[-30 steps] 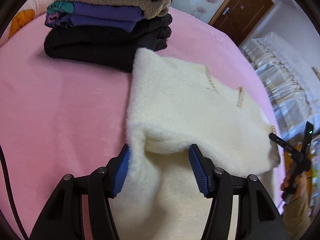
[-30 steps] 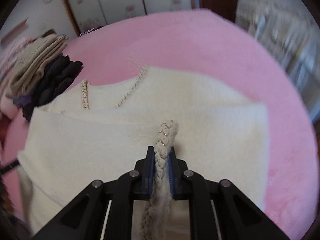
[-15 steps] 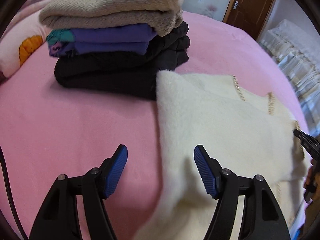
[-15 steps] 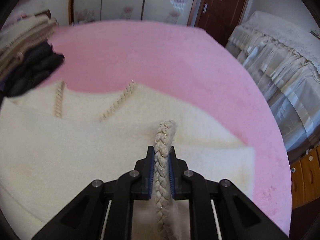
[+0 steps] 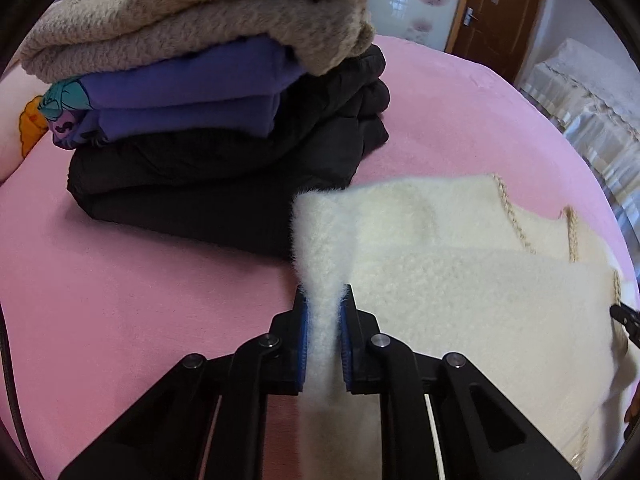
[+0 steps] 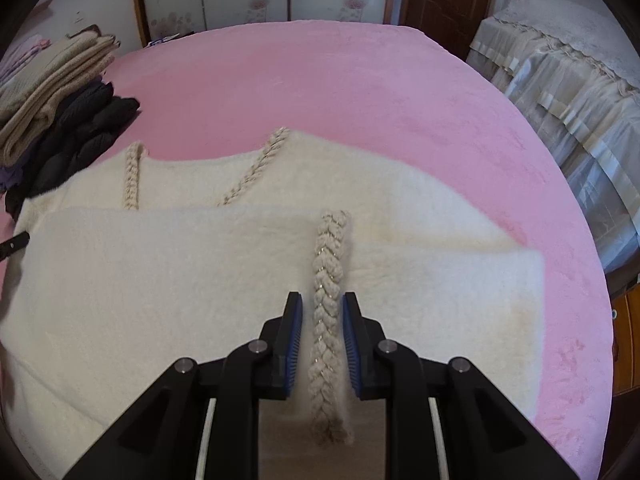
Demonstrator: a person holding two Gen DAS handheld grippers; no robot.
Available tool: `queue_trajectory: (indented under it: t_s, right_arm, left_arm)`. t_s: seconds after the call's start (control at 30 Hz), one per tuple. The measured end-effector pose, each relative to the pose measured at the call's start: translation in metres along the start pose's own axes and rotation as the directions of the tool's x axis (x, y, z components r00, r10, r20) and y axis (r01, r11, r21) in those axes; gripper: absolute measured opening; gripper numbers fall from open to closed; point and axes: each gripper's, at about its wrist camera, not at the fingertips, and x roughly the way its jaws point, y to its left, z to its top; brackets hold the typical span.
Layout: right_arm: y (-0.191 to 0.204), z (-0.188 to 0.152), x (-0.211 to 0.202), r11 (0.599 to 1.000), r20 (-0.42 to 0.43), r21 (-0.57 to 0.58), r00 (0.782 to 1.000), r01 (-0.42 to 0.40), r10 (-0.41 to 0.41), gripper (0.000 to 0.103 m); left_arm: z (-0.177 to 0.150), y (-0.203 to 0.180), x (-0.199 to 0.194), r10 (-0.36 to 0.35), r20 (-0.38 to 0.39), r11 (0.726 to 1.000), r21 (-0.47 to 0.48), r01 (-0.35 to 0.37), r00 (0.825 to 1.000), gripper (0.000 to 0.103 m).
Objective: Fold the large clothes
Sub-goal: 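Release the cardigan with both grippers and lift them away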
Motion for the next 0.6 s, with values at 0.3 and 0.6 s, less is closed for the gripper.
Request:
queue_trajectory:
  t_s: [0.3,0.6]
  right_arm:
    - [-0.014,-0.009,-0.016,0.992,0.014,0.097,0.997,-0.077,0.076,0.020]
    - [0.015,-0.048,-0.076,0.977,0.133,0.081,0.974,-0.195,0.183,0.020]
  left_arm:
    - [-0.003,0.008,-0.016,-0.026,-0.004,0.999,-0.024,0.026,1.000,0.018]
    - [-0.052,-0.041,-0.093,-0.147,0.088,0.989,0.043,0.144,0.985,0.031]
